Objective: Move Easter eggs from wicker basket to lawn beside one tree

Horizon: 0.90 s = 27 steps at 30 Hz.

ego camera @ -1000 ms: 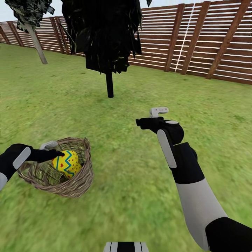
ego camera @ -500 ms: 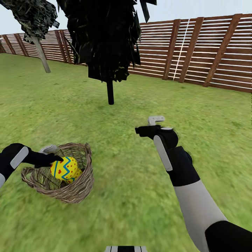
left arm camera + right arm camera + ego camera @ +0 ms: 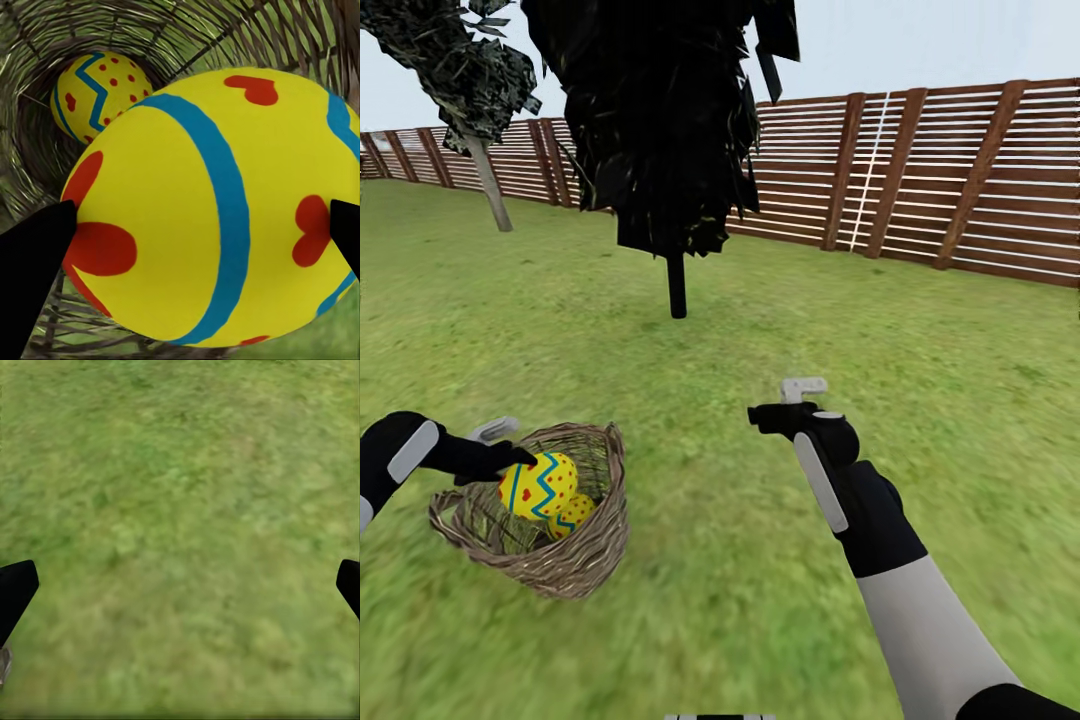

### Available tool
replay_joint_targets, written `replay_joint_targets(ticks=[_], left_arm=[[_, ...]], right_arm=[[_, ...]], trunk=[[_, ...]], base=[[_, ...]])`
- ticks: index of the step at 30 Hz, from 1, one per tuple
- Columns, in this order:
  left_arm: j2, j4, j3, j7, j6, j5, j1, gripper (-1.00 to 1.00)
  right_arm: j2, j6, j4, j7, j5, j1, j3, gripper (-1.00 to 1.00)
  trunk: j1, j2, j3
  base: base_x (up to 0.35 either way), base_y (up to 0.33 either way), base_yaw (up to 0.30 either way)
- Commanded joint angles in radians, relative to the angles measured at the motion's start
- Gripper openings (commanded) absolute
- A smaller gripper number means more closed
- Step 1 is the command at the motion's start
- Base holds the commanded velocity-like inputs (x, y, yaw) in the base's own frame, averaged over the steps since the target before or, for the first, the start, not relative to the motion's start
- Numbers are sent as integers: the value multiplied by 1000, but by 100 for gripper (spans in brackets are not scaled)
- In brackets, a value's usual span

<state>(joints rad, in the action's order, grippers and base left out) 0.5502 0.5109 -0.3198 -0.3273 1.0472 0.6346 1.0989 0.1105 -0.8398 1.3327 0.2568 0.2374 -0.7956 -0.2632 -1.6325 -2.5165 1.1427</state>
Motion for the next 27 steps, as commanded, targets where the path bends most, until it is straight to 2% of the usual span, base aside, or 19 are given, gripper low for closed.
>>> replay_joint_targets(ticks=[1,6,11,15,21,27], left_arm=[[5,-5,-6,-10,0,-7,1,-100],[18,-49,-11,-11,0,-9,1,-100],[20,-53,-18,-11,0,-9,2,-100],[20,-54,-60,-12,0,-9,1,-100],[19,-53,-70,-13,0,-9,1,-100],[14,-53,-75,-12,0,-9,1,-100]], right_arm=[[0,-3,1,10,12,1,-1,100],[2,-2,-16,9,15,4,-2,100],[1,-2,-27,4,16,5,0,100],[4,-1,-29,4,17,23,2,100],[2,0,-33,1,17,61,4,100],[-3,81,-37,7,15,118,7,100]], trunk=[[1,0,-3],[3,1,-22],[5,2,-42],[7,3,-57],[10,5,-80],[12,6,-104]], base=[[0,0,0],[0,0,0],[0,0,0],[0,0,0],[0,0,0],[0,0,0]])
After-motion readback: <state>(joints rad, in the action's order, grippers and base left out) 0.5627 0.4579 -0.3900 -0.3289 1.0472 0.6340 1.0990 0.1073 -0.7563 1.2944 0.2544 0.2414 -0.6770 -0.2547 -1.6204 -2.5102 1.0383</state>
